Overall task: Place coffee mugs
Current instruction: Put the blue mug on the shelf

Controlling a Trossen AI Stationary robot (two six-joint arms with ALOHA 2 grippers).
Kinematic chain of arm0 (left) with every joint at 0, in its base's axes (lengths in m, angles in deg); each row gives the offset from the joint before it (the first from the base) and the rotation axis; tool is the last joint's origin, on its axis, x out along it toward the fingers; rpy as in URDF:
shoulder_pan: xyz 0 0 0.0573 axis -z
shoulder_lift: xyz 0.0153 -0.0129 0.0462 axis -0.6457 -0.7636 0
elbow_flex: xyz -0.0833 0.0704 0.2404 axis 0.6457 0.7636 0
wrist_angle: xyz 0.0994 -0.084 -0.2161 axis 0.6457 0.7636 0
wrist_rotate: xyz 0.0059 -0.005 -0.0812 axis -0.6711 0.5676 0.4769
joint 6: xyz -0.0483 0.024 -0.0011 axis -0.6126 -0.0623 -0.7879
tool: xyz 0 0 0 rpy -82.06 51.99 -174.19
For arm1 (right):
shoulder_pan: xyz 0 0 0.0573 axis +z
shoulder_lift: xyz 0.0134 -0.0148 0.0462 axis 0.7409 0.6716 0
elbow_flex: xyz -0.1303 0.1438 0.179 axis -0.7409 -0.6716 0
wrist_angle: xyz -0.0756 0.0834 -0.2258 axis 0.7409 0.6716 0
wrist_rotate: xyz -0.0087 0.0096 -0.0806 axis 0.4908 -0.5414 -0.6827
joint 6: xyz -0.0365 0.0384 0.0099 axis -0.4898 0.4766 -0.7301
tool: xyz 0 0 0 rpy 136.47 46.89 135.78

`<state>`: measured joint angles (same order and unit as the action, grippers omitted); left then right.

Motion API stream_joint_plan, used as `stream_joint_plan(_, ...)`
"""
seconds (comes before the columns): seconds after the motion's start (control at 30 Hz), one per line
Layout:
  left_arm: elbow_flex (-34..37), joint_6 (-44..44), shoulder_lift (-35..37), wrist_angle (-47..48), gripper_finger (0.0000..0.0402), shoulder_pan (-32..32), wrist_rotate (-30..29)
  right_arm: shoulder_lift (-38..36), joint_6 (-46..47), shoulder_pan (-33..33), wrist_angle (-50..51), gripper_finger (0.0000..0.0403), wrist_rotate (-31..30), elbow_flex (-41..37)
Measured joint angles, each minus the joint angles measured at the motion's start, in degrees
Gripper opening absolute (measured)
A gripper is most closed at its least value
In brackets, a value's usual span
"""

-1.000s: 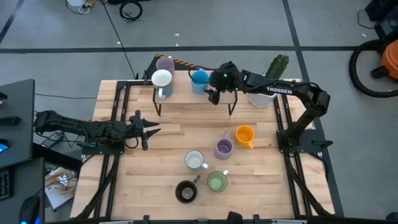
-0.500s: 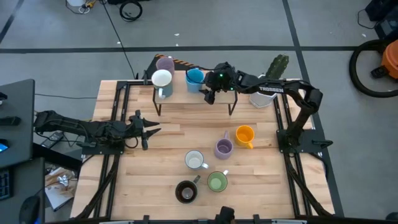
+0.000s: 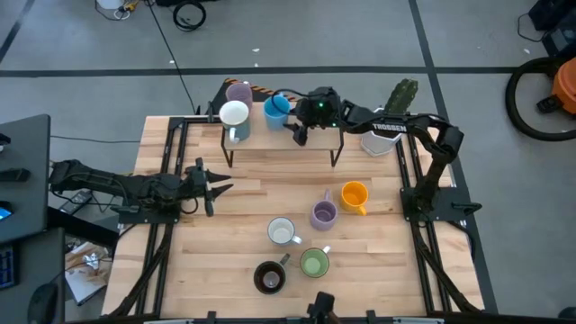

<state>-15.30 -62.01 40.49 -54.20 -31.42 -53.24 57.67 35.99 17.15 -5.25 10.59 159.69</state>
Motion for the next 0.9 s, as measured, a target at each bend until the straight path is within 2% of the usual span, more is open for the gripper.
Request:
stream_joint_plan(0.37, 0.00, 3.20, 0.00, -0.94, 0.0128, 0.02, 0.00, -0.05, 2.31, -1.67, -1.27, 0.0269, 2.40, 0.00)
stream_joint_plan(0.47, 0.00, 3.98, -0.02, -0.99, 0.0128, 0.02, 0.00, -0.68, 2.22, -1.72, 3.21, 0.0269, 1.19, 0.54)
stream_joint_plan(0.9, 0.00, 4.01, 0.00, -1.56, 0.0128, 0.02, 0.00, -0.28, 2.64, -0.03, 23.22, 0.0257, 0.06, 15.54)
